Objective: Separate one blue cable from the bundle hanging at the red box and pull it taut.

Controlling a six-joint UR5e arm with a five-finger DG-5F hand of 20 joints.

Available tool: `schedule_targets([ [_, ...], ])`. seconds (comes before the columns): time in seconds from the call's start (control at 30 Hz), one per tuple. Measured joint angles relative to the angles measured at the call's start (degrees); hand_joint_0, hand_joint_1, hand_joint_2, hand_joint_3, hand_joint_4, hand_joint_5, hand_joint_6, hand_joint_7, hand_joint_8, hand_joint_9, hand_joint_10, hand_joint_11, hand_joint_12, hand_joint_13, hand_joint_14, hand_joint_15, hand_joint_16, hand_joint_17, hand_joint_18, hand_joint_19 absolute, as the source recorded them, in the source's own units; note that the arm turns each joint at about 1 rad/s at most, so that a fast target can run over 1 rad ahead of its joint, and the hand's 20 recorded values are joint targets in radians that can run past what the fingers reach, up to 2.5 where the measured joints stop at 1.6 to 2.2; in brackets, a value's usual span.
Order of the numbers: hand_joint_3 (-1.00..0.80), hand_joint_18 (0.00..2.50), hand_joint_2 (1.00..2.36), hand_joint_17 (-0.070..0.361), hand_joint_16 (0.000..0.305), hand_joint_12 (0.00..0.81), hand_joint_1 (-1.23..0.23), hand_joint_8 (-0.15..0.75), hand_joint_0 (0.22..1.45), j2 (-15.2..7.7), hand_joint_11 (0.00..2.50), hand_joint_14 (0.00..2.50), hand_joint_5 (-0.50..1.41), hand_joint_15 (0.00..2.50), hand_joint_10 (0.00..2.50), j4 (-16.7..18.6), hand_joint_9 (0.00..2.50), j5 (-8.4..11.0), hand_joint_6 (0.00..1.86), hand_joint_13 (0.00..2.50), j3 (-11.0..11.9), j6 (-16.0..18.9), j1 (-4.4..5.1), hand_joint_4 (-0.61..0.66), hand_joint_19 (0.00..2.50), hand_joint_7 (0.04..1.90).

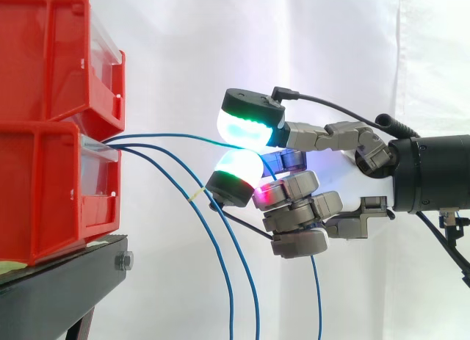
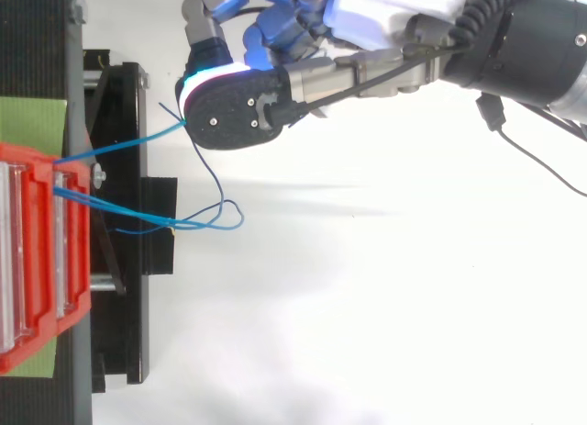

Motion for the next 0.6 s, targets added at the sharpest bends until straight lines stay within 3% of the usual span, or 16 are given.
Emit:
schedule_targets([
  [0.27, -0.48, 1.01, 1.00, 0.077, 0.034, 0.297, -0.71, 0.234, 0.82, 0.00, 1.69, 2.43, -0.23, 1.18, 1.11, 0.14, 0.79, 0.59, 0.96, 0.89, -0.04, 1.28, 0.22, -0.12, 1.52, 1.53],
  [0.6, -0.50, 1.02, 1.00, 0.074, 0.033, 0.292, -0.68, 0.236, 0.84, 0.00, 1.66, 2.42, -0.23, 1.17, 1.15, 0.02, 0.79, 0.69, 0.97, 0.90, -0.07, 1.75, 0.30, -0.11, 1.54, 1.63],
])
